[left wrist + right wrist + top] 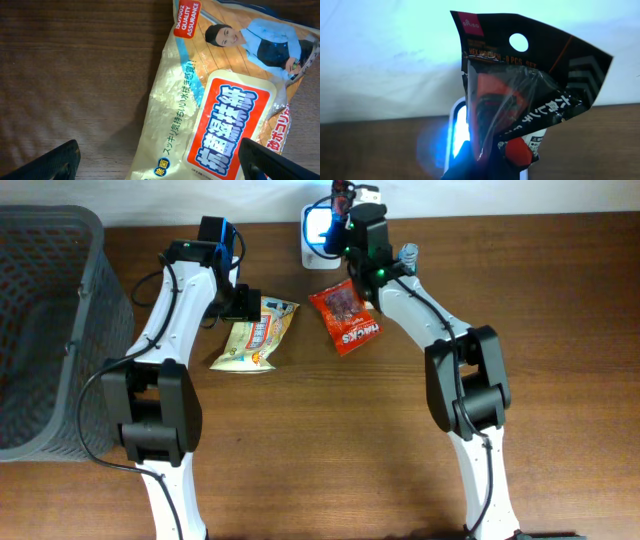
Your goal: Scan the item barcode
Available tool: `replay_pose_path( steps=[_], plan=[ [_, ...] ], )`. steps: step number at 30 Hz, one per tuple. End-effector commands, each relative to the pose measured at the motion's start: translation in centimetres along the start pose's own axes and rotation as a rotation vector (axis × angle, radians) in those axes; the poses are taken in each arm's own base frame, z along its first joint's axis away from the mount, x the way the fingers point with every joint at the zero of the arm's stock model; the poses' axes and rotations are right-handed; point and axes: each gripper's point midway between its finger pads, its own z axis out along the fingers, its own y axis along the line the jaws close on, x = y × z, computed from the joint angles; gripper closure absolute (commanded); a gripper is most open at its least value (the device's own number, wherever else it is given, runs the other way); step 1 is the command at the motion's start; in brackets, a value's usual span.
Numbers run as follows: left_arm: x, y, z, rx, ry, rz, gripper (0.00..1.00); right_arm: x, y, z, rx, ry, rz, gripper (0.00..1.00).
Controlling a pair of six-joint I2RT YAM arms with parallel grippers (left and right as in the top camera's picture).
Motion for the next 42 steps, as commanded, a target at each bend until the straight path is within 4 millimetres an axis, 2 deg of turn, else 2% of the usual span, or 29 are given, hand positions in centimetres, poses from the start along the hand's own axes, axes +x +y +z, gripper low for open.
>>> replay_pose_path(
  steps=[1, 6, 8, 12, 15, 17, 19, 20, 24, 26, 28, 29, 31, 32, 34, 39, 42],
  plan=[
    [-0.4, 0.3, -0.2, -0.007, -0.011, 0.001, 0.01, 1.2, 0.5, 0.6, -0.023, 0.024, 0.007, 0.96],
    [-0.4, 0.3, -0.2, -0.007, -0.011, 0.001, 0.01, 0.7, 0.7, 0.6, -0.029, 0.011, -0.001, 0.96],
    [-0.4, 0.3, -0.2, -0.007, -0.011, 0.001, 0.01, -0.3, 1.3, 0.4, -0.047, -0.004, -0.029, 0.96],
    [-0.4, 0.3, -0.2, -0.007, -0.011, 0.001, 0.01, -4.8, 3.7, -1.7, -0.100, -0.076, -0.050, 0.96],
    [-0.4, 0.3, -0.2, -0.007, -0.011, 0.001, 0.01, -9.7, 4.7, -4.6, -0.116, -0.154, -0.048, 0.96],
    [-0.4, 0.3, -0.2, -0.007, -0.011, 0.001, 0.01, -13.0, 4.4, -6.9, -0.107, -0.196, -0.042, 0.96],
    [-0.4, 0.3, -0.2, -0.007, -0.011, 0.001, 0.01, -16.2, 2.6, -9.4, -0.060, -0.226, -0.030, 0.96],
    [-0.4, 0.3, -0.2, -0.007, -0.011, 0.001, 0.01, -17.2, 1.6, -10.3, -0.037, -0.233, -0.025, 0.96],
    [-0.4, 0.3, -0.2, -0.007, -0.011, 0.001, 0.01, -20.6, -4.4, -14.3, 0.112, -0.236, 0.012, 0.96],
    [-0.4, 0.3, -0.2, -0.007, -0.011, 0.001, 0.01, -21.5, -8.5, -16.5, 0.221, -0.217, 0.038, 0.96],
    [-0.4, 0.3, -0.2, -0.007, -0.011, 0.001, 0.01, -21.4, -14.0, -19.0, 0.373, -0.173, 0.074, 0.96],
    [-0.4, 0.3, -0.2, -0.007, -0.011, 0.001, 0.01, -20.8, -17.6, -20.6, 0.470, -0.137, 0.100, 0.96],
    [-0.4, 0.3, -0.2, -0.007, -0.011, 0.001, 0.01, -19.5, -22.7, -23.0, 0.599, -0.073, 0.143, 0.96],
    [-0.4, 0.3, -0.2, -0.007, -0.011, 0.001, 0.01, -18.3, -26.4, -24.9, 0.684, -0.021, 0.181, 0.96],
    [-0.4, 0.3, -0.2, -0.007, -0.011, 0.001, 0.01, -16.8, -30.9, -27.8, 0.780, 0.036, 0.240, 0.96],
    [-0.4, 0.3, -0.2, -0.007, -0.011, 0.001, 0.01, -14.0, -39.3, -34.7, 0.961, 0.110, 0.375, 0.96],
    [-0.4, 0.3, -0.2, -0.007, -0.011, 0.001, 0.01, -11.3, -44.5, -39.2, 1.069, 0.154, 0.474, 0.96]
  ],
)
